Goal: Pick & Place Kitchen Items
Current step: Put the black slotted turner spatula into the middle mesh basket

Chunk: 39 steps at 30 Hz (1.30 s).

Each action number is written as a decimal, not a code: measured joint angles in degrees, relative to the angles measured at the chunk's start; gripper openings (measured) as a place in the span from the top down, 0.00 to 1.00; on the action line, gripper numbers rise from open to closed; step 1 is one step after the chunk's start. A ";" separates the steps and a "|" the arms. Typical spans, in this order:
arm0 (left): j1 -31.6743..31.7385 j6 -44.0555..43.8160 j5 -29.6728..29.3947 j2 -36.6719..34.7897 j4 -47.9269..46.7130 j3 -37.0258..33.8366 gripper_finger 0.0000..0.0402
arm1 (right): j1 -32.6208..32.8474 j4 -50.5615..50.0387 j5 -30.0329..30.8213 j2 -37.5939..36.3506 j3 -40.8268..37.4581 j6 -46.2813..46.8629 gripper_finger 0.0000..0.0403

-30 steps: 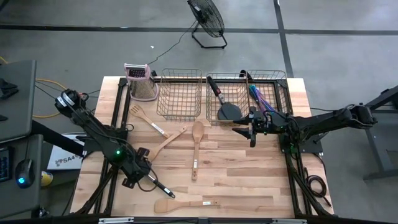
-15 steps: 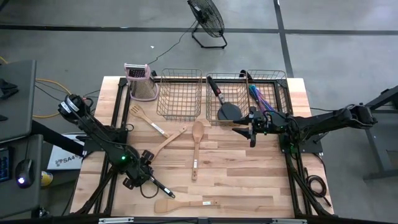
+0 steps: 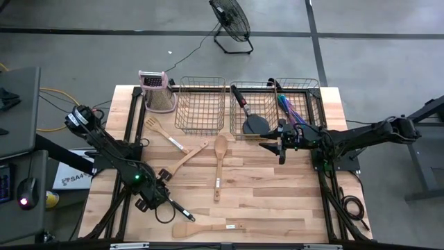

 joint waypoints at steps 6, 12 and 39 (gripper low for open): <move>0.00 -0.64 -0.49 0.07 1.27 0.46 0.83 | 0.00 0.02 0.00 0.00 0.00 0.00 0.55; 0.12 -2.98 -2.20 0.17 0.92 5.39 0.83 | -0.02 -0.15 0.02 0.00 0.00 0.00 0.55; 0.62 2.38 -40.47 0.07 0.26 21.68 0.83 | -0.02 -0.68 0.00 0.02 0.00 0.00 0.55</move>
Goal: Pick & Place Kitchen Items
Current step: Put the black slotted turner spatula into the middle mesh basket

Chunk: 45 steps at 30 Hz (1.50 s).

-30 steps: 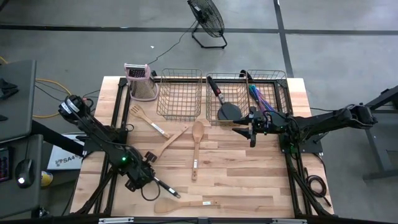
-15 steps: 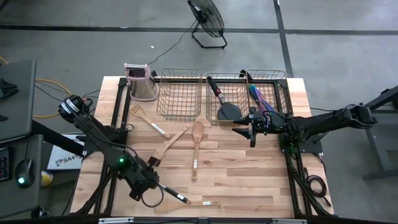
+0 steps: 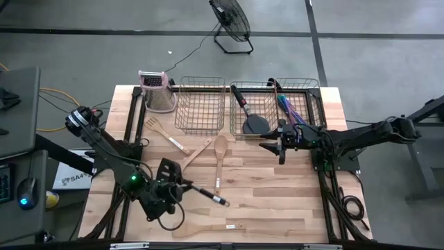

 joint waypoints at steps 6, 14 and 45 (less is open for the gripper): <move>4.90 0.98 -2.00 -0.26 0.25 0.00 0.83 | 0.02 0.00 -0.01 0.00 0.00 0.00 0.55; 13.39 7.15 -0.06 -1.51 0.98 -0.36 0.83 | 0.02 -0.28 0.00 0.00 0.00 0.00 0.55; 17.45 17.27 10.90 -15.32 30.39 -15.30 0.83 | -0.04 -0.68 0.00 0.00 0.00 0.00 0.55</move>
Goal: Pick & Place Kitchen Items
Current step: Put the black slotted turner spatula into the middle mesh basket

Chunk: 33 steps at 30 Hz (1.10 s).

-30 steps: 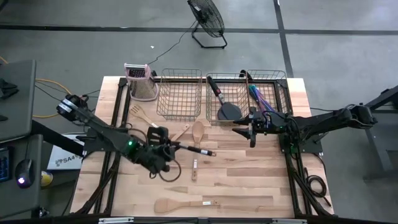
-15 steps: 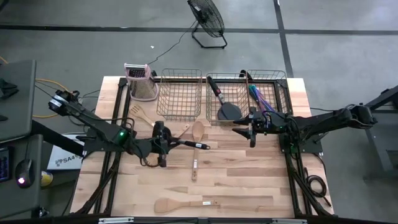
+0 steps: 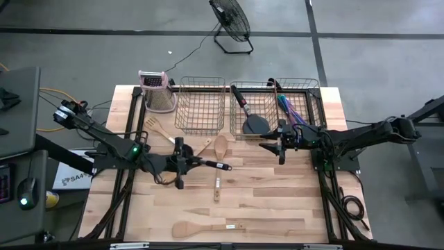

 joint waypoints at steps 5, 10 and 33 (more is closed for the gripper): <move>0.00 -0.03 0.18 0.00 0.29 0.00 0.83 | 0.00 -0.04 0.00 0.00 0.00 0.00 0.55; 0.04 0.85 0.40 0.02 0.34 0.00 0.83 | 0.00 -0.04 0.00 0.00 0.00 0.00 0.55; 1.19 3.00 1.98 1.95 9.50 0.02 0.83 | 0.02 0.00 0.00 0.00 0.00 0.00 0.55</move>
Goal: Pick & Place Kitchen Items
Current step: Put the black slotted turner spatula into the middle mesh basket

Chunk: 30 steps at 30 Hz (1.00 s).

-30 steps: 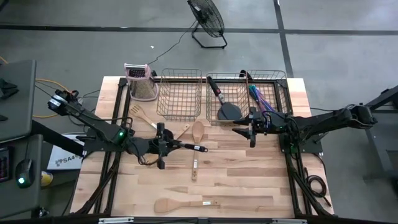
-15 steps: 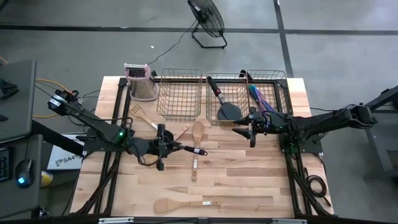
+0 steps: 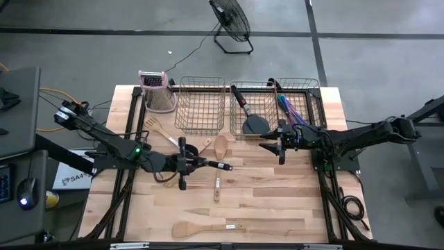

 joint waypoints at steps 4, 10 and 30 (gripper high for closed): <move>2.98 0.08 2.23 2.19 2.92 0.02 0.83 | 0.00 0.32 0.00 0.00 0.00 0.00 0.55; 8.07 0.78 8.27 4.57 9.35 0.02 0.83 | -0.02 1.31 -0.28 -0.02 0.00 3.58 0.55; 10.81 2.45 13.89 4.63 14.79 0.02 0.83 | -0.02 6.34 3.36 0.20 0.00 13.14 0.55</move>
